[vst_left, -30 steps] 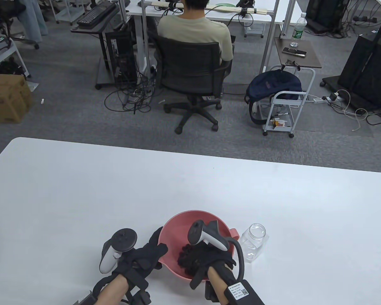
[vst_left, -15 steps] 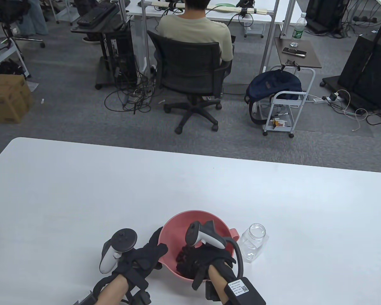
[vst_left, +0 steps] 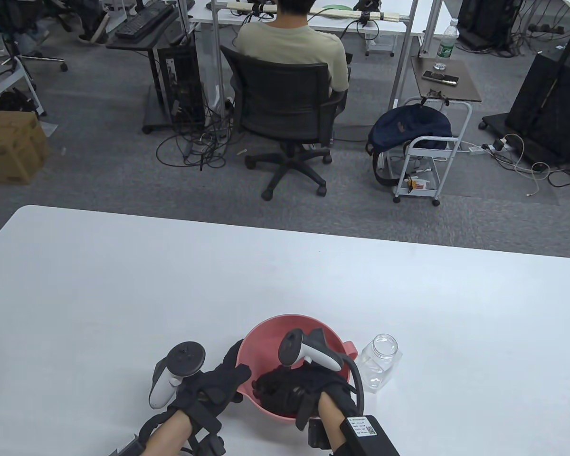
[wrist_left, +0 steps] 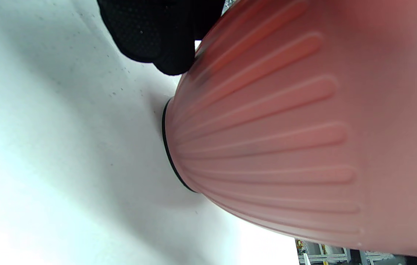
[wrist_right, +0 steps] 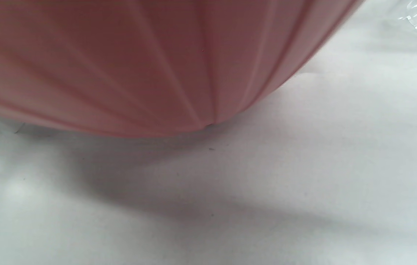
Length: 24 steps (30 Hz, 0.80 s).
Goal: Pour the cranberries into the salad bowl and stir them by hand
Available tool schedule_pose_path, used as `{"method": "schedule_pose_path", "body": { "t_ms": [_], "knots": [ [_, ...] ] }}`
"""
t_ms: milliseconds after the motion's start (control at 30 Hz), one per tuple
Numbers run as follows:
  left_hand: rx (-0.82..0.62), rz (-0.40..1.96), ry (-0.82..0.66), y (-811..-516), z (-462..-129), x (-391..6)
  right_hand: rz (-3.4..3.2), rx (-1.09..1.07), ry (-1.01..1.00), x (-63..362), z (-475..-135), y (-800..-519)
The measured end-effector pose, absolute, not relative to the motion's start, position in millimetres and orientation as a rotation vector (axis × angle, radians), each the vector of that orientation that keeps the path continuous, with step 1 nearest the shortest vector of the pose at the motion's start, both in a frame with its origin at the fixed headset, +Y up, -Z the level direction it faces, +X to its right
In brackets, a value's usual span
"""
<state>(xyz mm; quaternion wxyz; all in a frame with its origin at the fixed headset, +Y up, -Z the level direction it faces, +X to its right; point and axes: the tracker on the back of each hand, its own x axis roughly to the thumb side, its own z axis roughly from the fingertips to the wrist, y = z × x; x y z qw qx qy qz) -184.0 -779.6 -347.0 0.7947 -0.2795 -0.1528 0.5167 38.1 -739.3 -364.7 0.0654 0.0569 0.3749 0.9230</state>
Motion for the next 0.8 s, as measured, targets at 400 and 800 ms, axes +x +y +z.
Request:
{"method": "schedule_pose_path", "body": {
  "t_ms": [400,800],
  "knots": [
    [-0.604,1.109,-0.331,-780.1,-347.9,-183.7,2.776,0.165,1.122,38.7,-365.0,-739.3],
    [-0.603,1.104,-0.330,-779.7,-348.1,-184.2,2.815,0.139,1.139,38.7,-364.0,-738.8]
  ]
}}
